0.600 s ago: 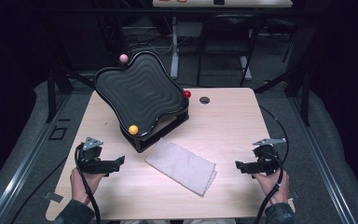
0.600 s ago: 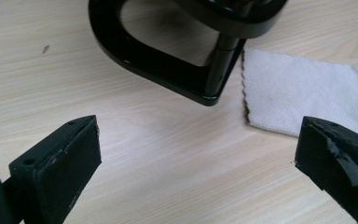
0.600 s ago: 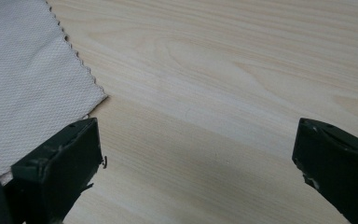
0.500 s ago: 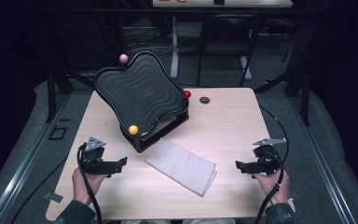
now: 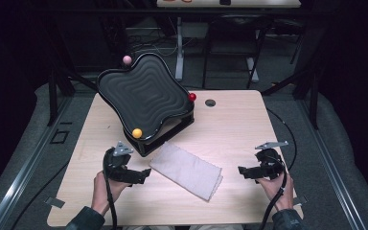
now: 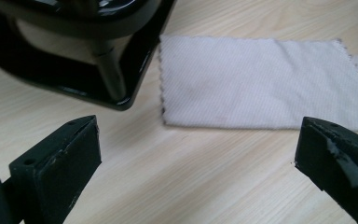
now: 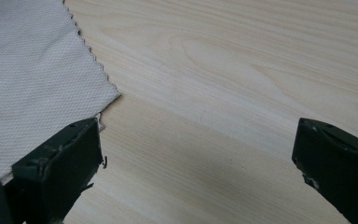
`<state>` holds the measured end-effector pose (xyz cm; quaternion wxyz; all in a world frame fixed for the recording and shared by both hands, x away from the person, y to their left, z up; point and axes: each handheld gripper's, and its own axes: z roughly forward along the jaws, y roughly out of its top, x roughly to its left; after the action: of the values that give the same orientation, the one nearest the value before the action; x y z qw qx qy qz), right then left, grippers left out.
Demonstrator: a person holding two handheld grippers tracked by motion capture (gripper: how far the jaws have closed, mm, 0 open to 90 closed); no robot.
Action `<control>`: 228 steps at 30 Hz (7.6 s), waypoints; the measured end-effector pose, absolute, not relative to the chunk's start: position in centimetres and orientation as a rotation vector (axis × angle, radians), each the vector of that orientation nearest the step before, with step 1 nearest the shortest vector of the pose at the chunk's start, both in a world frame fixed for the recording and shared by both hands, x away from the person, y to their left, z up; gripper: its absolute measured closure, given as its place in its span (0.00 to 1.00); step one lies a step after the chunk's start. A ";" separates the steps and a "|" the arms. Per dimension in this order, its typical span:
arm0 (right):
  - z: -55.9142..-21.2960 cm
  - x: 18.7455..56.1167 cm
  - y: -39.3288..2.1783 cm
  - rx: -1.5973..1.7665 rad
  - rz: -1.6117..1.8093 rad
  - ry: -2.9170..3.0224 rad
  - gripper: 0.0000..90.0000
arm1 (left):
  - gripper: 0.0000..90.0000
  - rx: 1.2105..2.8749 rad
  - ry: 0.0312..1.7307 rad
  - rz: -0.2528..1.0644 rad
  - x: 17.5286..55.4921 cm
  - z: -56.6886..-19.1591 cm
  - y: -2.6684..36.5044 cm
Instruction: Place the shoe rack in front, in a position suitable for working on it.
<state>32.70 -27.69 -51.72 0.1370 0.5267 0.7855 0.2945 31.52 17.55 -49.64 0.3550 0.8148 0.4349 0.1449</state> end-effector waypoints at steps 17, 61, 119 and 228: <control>-51.9 33.0 -26.8 1.514 0.838 2.322 0.01 | 0.00 2.210 1.015 0.247 33.4 -51.0 10.0; -52.2 32.9 -26.4 1.509 0.821 2.348 0.03 | 0.93 2.372 1.012 0.261 35.4 -56.0 6.4; -52.4 33.4 -25.2 1.468 0.811 2.355 0.04 | 0.94 2.045 1.381 0.486 29.6 -47.8 29.1; -51.2 33.5 -23.8 1.444 0.879 2.357 0.08 | 0.67 2.170 0.823 0.407 34.6 -47.2 20.0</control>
<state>33.51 -23.84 -51.22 0.1202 0.4941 0.8067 0.3009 34.61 19.99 -47.16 0.3827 0.8508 0.3227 0.1598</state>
